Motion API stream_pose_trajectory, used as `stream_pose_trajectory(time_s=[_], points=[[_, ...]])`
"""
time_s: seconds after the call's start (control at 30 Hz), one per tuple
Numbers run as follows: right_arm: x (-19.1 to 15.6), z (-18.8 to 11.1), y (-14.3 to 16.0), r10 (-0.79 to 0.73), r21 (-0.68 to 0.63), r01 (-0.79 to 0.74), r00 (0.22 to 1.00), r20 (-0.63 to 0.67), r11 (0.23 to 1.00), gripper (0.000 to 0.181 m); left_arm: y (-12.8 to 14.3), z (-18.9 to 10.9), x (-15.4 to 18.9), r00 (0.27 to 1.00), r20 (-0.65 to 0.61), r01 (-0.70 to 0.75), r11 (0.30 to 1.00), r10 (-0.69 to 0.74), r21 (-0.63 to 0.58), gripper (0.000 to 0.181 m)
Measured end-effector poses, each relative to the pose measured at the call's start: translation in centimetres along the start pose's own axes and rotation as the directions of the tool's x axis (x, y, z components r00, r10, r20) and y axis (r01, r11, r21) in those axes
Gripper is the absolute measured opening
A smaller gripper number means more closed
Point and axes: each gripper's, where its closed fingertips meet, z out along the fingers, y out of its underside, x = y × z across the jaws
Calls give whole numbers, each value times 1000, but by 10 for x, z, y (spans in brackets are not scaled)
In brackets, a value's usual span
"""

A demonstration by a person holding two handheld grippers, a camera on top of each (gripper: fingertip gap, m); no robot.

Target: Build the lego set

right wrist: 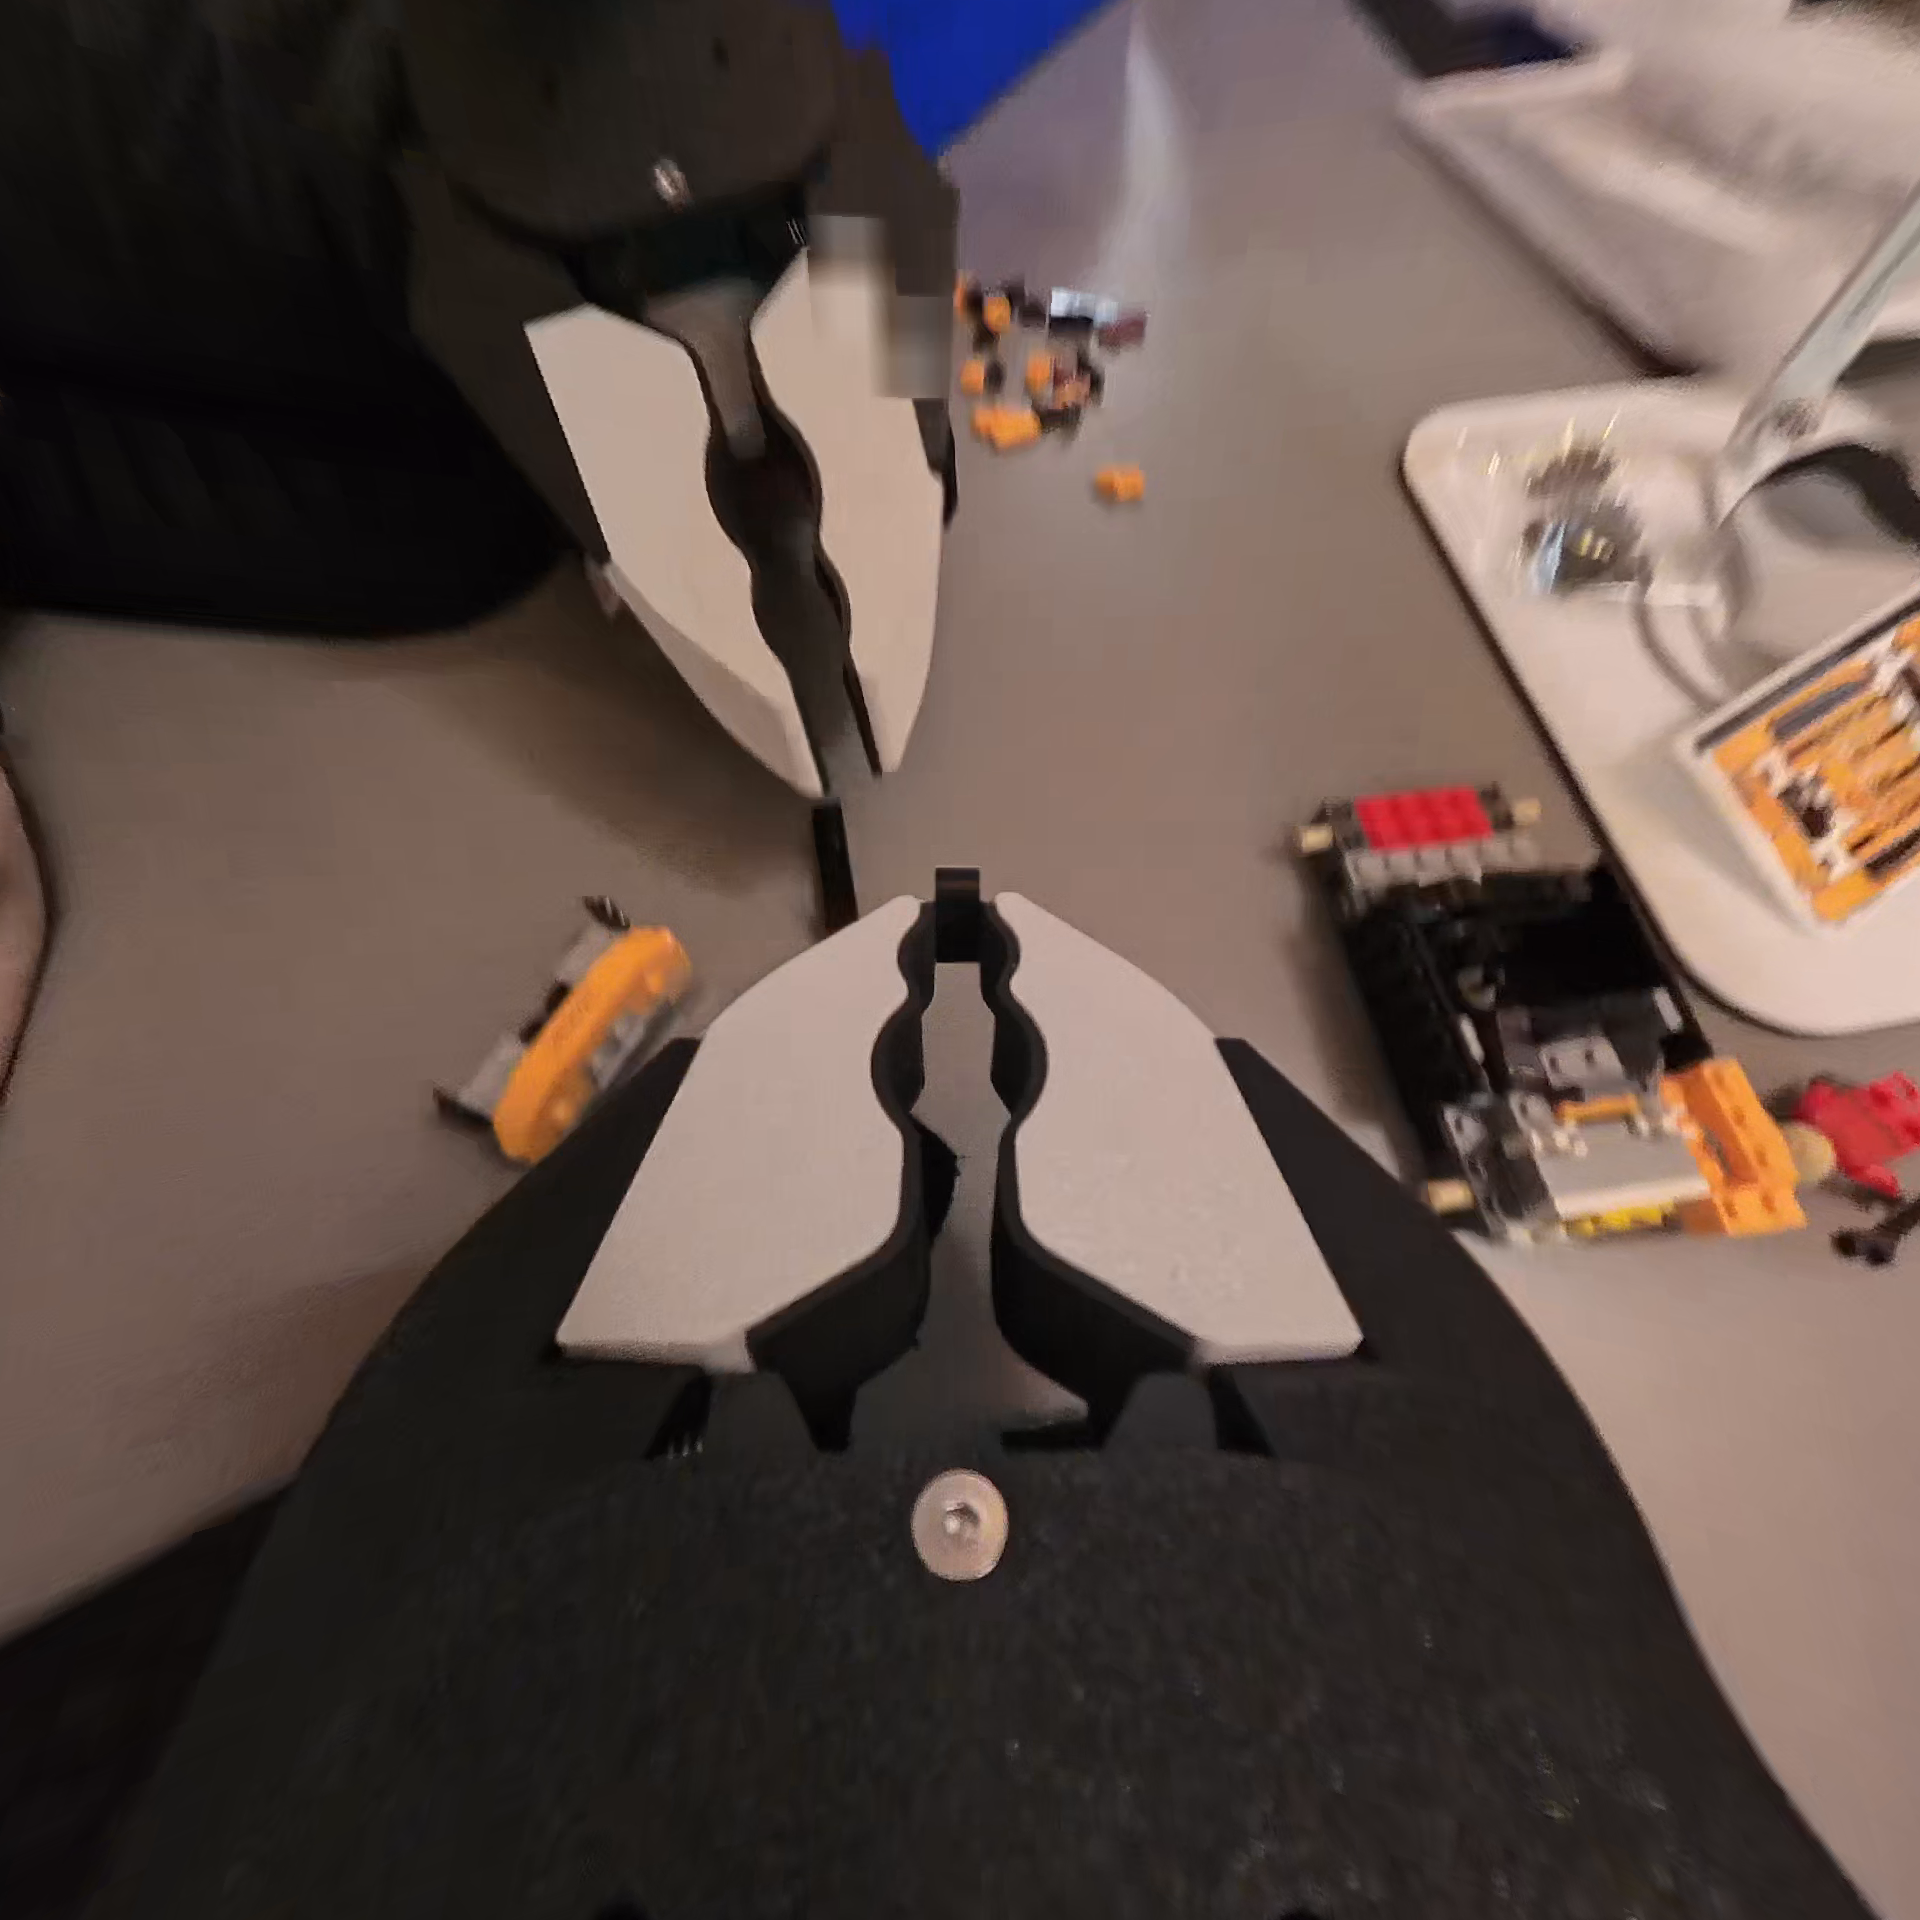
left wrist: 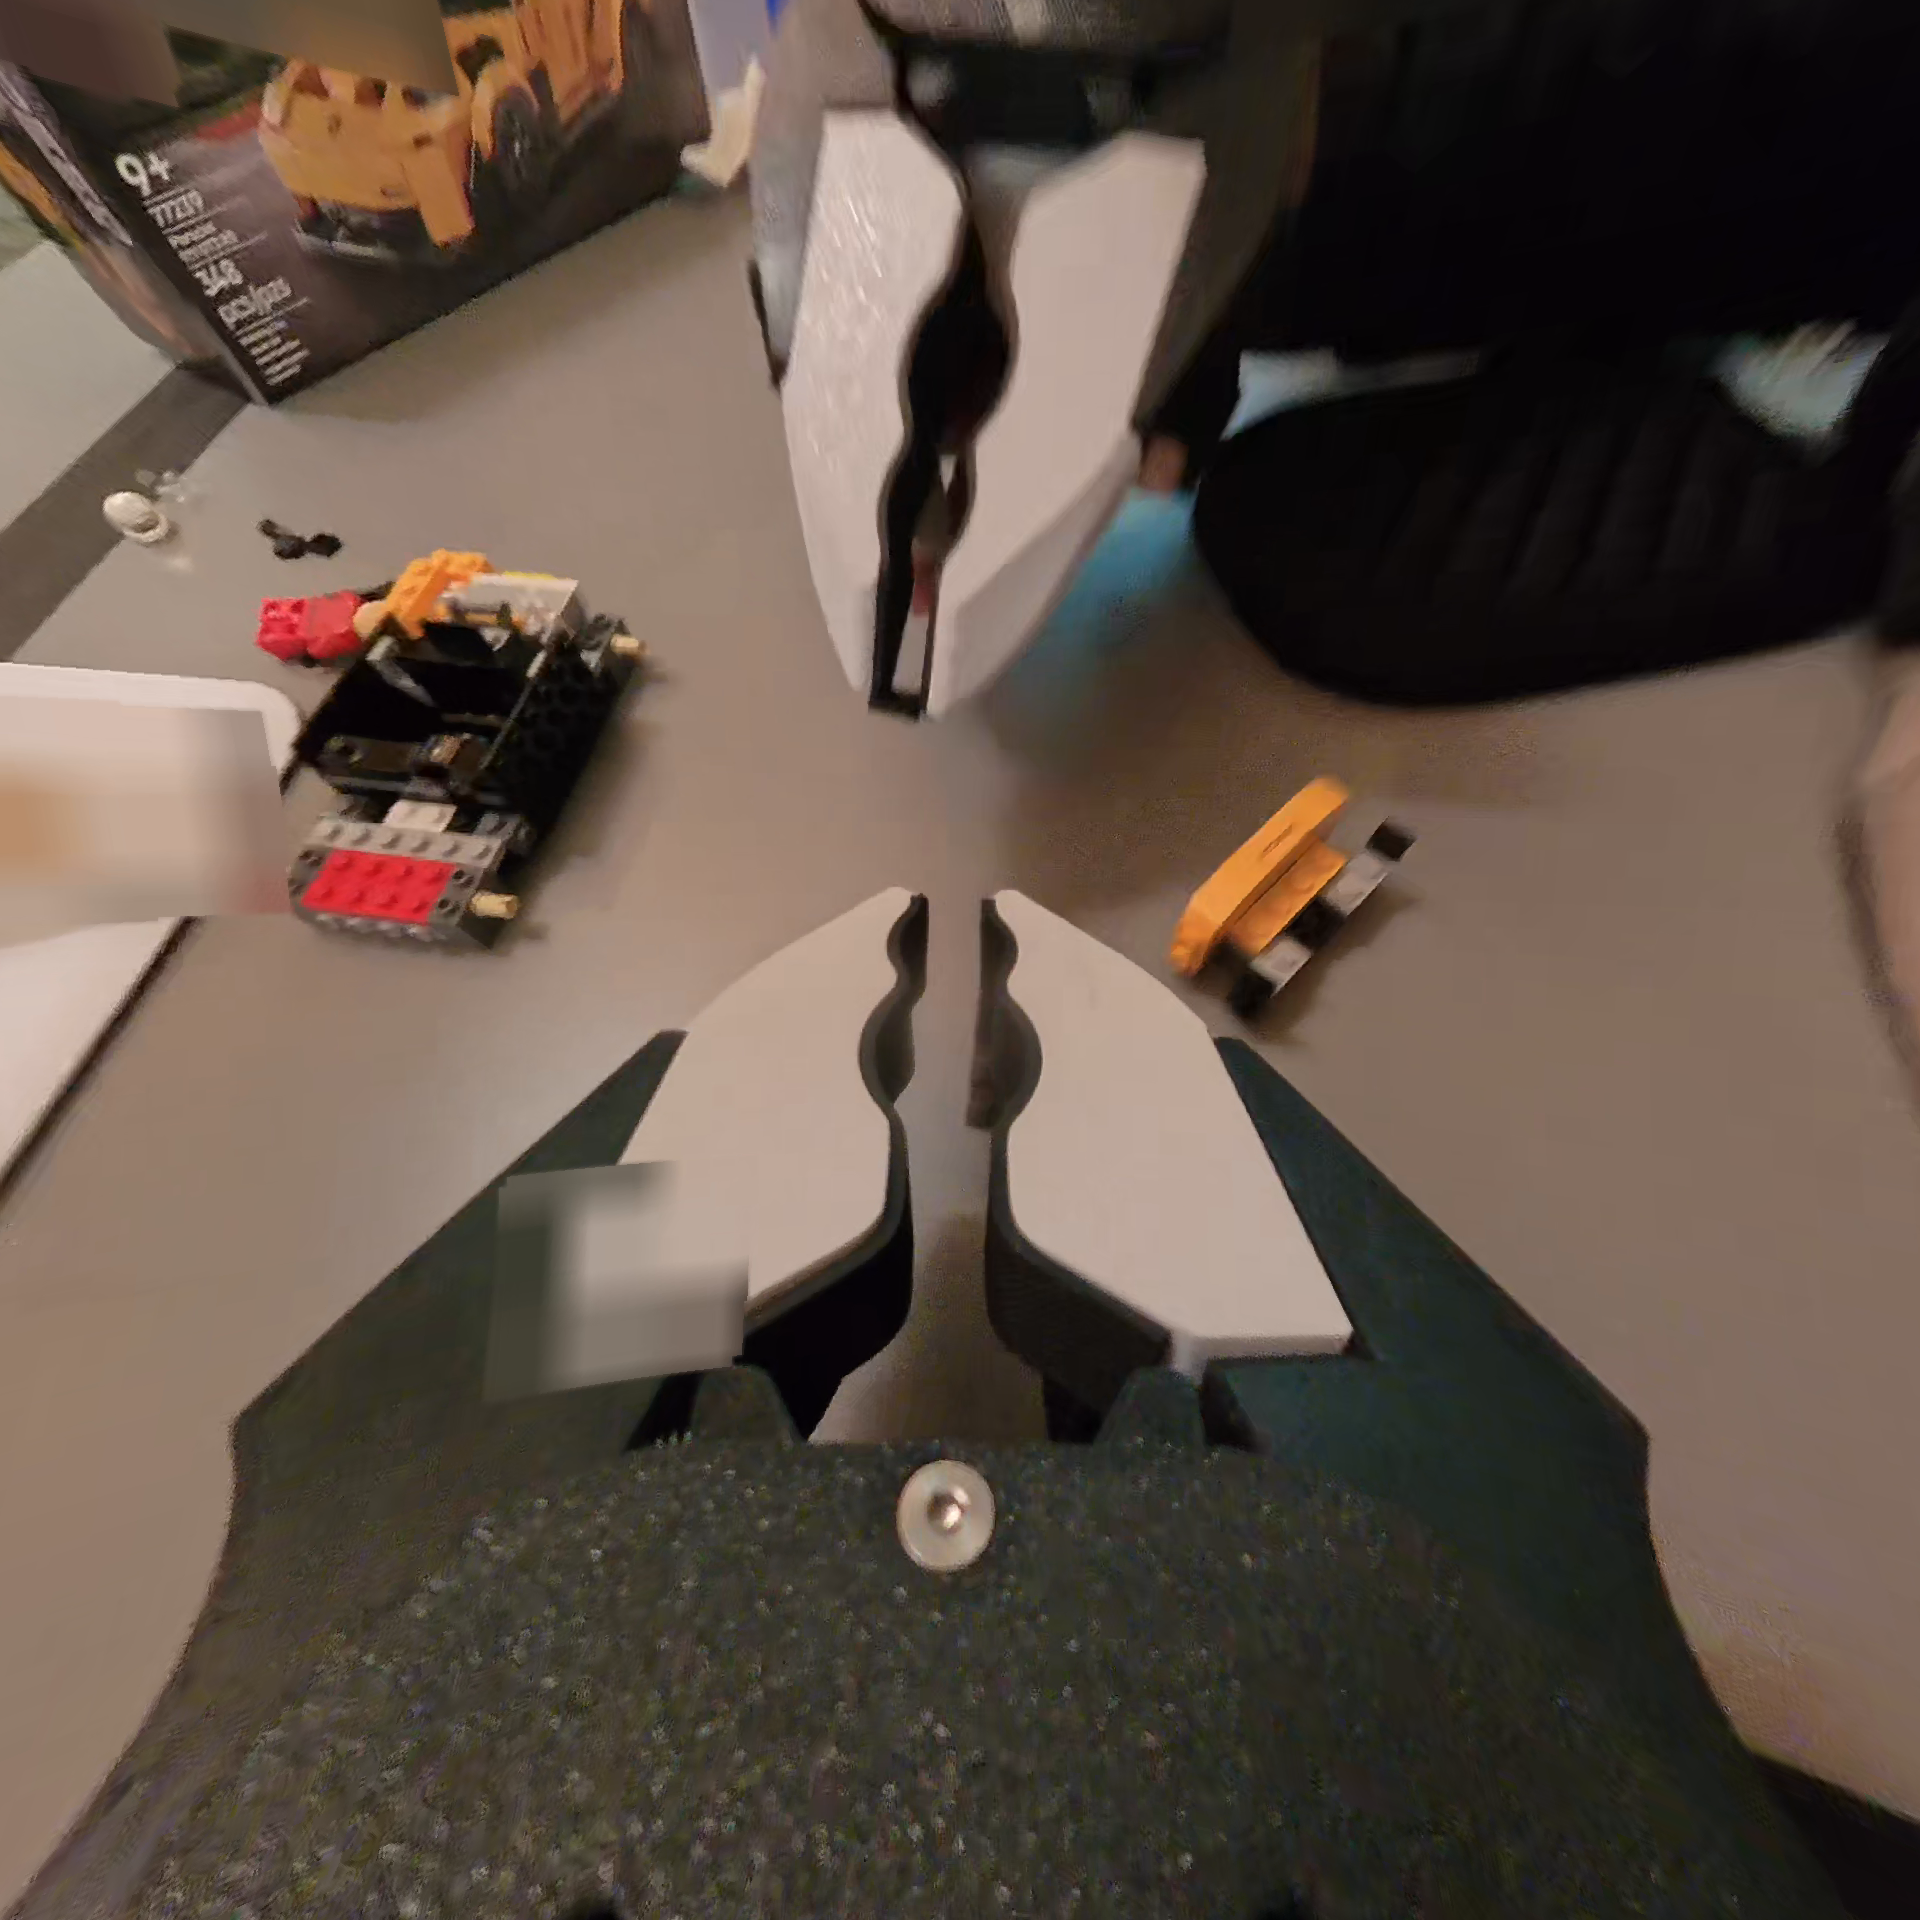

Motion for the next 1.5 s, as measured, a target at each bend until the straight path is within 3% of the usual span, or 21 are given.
stream_pose_trajectory(time_s=[0.1,0.27,0.5,0.63,0.73,0.83,0.97,1.1,1.5], points=[[-6,8,-15,-97,73,103,992,-83,992,8,-22,-11,5,973,-138,203,970,-184,136,13],[-10,-3,-35,-296,118,327,929,-223,937,8,-44,-26,4,788,-411,568,798,-458,200,25],[-23,-14,-57,-640,-36,718,594,-487,695,8,-61,-29,10,803,-399,557,795,-443,241,22],[-32,-14,-65,-729,-128,823,405,-552,554,7,-66,-31,17,832,-380,513,823,-405,246,8],[-35,-18,-71,-730,-139,849,342,-592,510,7,-71,-34,20,884,-321,430,860,-340,275,7],[-35,-21,-73,-709,-118,849,344,-616,515,7,-74,-35,19,953,-203,280,912,-226,299,7],[-30,-23,-72,-643,-26,802,459,-613,597,12,-73,-36,18,994,-81,101,947,-79,306,6],[-30,-21,-67,-627,24,772,533,-568,635,15,-69,-35,21,996,-84,58,954,-35,293,6],[-37,-15,-63,-650,31,774,551,-524,632,8,-67,-33,28,991,-133,57,954,-19,293,6]])
